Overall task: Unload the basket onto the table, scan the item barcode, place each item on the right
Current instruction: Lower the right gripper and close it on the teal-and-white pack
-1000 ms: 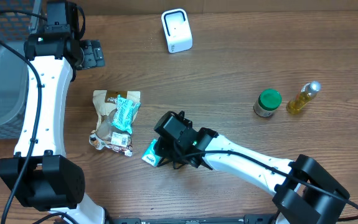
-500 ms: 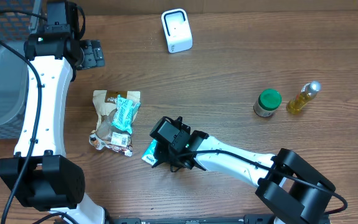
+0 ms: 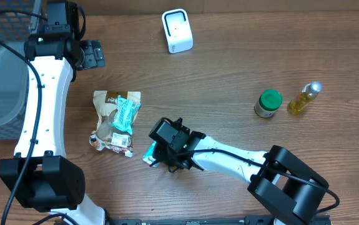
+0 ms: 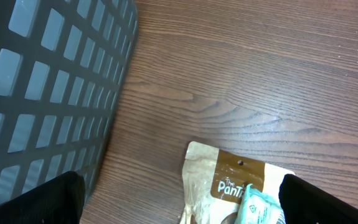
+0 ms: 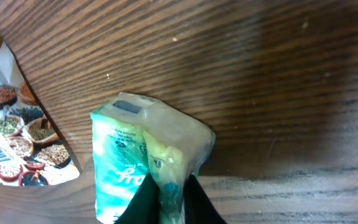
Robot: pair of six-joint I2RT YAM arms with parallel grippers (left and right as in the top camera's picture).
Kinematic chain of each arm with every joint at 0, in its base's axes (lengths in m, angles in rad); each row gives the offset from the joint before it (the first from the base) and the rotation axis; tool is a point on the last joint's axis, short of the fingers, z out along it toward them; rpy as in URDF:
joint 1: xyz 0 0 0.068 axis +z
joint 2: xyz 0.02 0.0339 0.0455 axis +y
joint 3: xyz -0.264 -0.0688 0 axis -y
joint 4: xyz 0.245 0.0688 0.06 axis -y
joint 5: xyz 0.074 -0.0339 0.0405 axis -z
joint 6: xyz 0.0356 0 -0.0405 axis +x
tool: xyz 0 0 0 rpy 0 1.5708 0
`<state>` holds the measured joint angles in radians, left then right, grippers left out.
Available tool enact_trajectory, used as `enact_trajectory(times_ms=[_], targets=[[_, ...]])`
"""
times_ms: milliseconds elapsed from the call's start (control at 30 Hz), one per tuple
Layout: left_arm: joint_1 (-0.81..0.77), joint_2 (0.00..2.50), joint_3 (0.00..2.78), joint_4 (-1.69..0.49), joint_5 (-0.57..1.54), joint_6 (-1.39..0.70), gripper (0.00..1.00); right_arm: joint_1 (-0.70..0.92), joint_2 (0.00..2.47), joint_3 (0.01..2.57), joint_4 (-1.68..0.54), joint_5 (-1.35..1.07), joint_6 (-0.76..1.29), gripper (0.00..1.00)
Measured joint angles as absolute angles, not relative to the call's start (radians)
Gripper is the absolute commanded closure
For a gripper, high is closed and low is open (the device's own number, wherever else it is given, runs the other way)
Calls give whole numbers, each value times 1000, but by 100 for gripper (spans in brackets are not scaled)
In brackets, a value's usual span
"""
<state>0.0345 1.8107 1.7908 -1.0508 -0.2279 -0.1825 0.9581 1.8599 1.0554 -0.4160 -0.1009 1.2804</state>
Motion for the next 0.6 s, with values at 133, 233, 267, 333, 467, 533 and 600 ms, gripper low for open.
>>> enact_trajectory(times_ms=[133, 233, 267, 333, 467, 533, 600], targets=[[35, 1811, 1791, -1051, -228, -183, 0, 956, 1860, 1060, -434, -102, 1283, 96], [35, 1811, 1791, -1051, -228, -183, 1, 949, 1860, 1063, -447, -109, 1277, 96], [35, 1811, 1791, -1051, -228, -183, 0, 943, 1860, 1064, -452, -115, 1270, 96], [35, 1811, 1791, -1051, -228, -183, 0, 929, 1860, 1066, -462, -128, 1256, 96], [35, 1811, 1791, -1051, -228, -183, 0, 894, 1858, 1068, -483, -147, 1238, 96], [35, 1811, 1791, -1051, -228, -183, 0, 867, 1856, 1068, -498, -156, 1232, 96], [35, 1811, 1791, -1051, -228, -183, 1, 844, 1854, 1068, -509, -161, 1230, 96]])
